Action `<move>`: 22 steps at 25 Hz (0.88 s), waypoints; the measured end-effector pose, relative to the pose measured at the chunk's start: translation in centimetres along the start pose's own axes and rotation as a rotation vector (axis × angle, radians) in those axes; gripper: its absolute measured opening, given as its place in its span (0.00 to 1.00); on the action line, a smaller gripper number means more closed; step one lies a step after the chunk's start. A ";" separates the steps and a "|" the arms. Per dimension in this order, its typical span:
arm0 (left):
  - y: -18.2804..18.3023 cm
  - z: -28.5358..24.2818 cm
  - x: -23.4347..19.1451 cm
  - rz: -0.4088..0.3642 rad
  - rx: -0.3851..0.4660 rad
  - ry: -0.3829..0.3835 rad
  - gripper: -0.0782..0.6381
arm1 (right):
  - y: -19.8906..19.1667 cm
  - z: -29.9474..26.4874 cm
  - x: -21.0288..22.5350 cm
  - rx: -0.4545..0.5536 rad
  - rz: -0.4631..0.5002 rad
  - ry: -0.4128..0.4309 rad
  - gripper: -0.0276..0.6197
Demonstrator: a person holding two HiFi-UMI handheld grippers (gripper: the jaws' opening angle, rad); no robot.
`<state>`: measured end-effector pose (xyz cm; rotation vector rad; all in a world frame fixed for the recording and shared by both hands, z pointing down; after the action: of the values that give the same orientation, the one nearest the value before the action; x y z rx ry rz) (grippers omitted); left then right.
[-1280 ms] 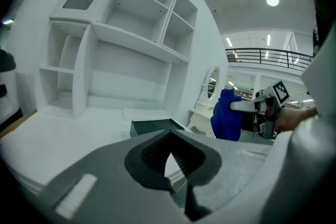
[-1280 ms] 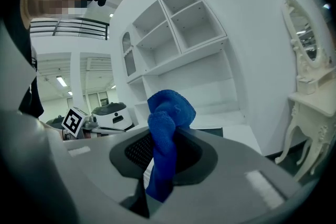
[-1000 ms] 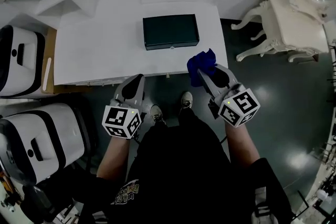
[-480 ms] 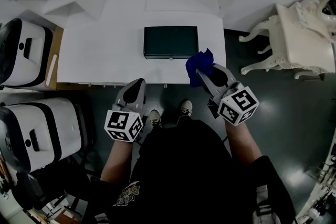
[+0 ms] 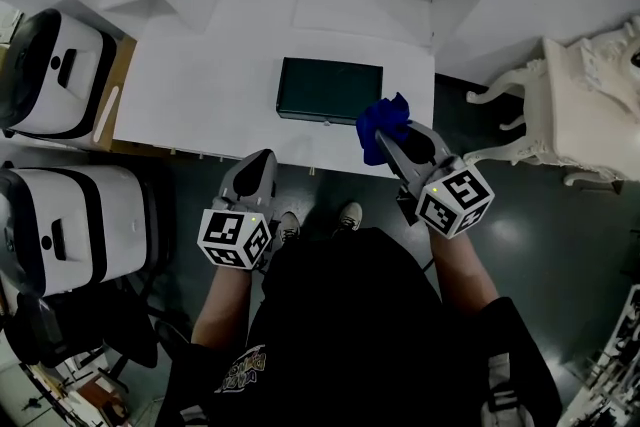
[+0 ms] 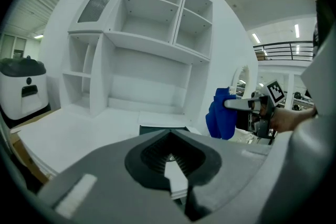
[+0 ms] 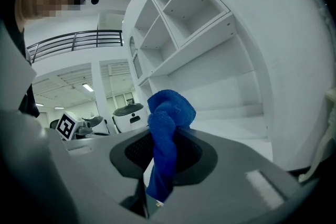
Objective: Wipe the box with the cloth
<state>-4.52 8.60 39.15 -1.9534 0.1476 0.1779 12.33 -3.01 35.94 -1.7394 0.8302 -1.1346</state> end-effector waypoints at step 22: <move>1.5 -3.2 1.9 -0.051 -0.029 -0.005 0.11 | 0.8 2.6 3.6 0.056 -0.043 -0.014 0.20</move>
<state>-2.77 5.09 38.65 -1.9831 0.0920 0.1525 16.01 -5.61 35.94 -1.7244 0.7484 -1.1617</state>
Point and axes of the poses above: the fingertips, and each gripper's own axes: z backward along the fingers, x to its right, y out of its top, the point moved 1 cm from there along z, backward along the fingers, and after that the axes turned 1 degree about y, right-handed, at the moved point
